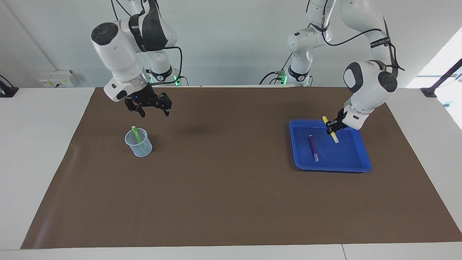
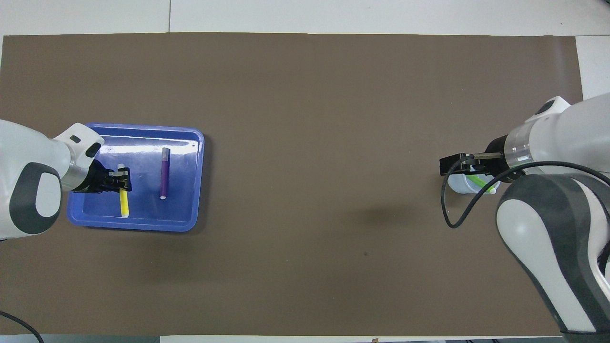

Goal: Right arm passes pens to left for tray arrangement
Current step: 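Lower the yellow pen into the tray with the left gripper and release, then grasp the green pen in the cup with the right gripper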

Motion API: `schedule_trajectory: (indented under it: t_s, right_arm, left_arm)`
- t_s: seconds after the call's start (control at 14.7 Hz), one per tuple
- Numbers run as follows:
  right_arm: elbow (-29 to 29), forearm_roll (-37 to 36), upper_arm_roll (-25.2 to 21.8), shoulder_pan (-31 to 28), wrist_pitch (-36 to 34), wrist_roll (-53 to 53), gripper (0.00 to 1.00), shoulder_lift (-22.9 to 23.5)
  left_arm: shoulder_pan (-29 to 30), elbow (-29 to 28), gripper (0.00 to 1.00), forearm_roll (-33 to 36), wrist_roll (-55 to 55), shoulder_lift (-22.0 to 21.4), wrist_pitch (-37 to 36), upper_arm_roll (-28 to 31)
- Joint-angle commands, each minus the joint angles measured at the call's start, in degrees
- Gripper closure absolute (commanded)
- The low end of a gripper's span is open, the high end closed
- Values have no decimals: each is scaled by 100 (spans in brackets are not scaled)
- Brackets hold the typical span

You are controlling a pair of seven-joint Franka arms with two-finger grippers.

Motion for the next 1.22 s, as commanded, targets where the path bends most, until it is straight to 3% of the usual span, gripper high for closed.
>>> schedule_trajectory:
  t_s: [0.0,0.34,0.68,0.75,0.81,0.95,1.15]
  right_arm:
    - [-997,-100,-365,-33,744,-1144,0,-443]
    - [-1543,-100,-902,-42,1405,-2053,4,-373]
    - [-2018,-100,-964,-59,2003,-2168,12,-347]
    - [-2080,-109,-999,-50,2003,-2168,15,-364]
    - [-2089,-109,-1017,-59,2003,-2168,18,-364]
    - [-2150,-100,-1043,-59,2012,-2168,33,-364]
    - [-2142,-109,-1043,-59,2003,-2168,73,-364]
  left_arm:
    - [2,106,100,509,159,402,387,-34]
    - [-42,238,100,677,150,658,467,-35]
    - [-33,203,98,669,150,649,476,-35]
    - [-33,185,39,669,141,649,493,-35]
    - [-33,185,0,669,141,649,511,-35]
    - [-24,176,0,669,141,640,520,-35]
    - [11,176,0,669,141,640,528,-35]
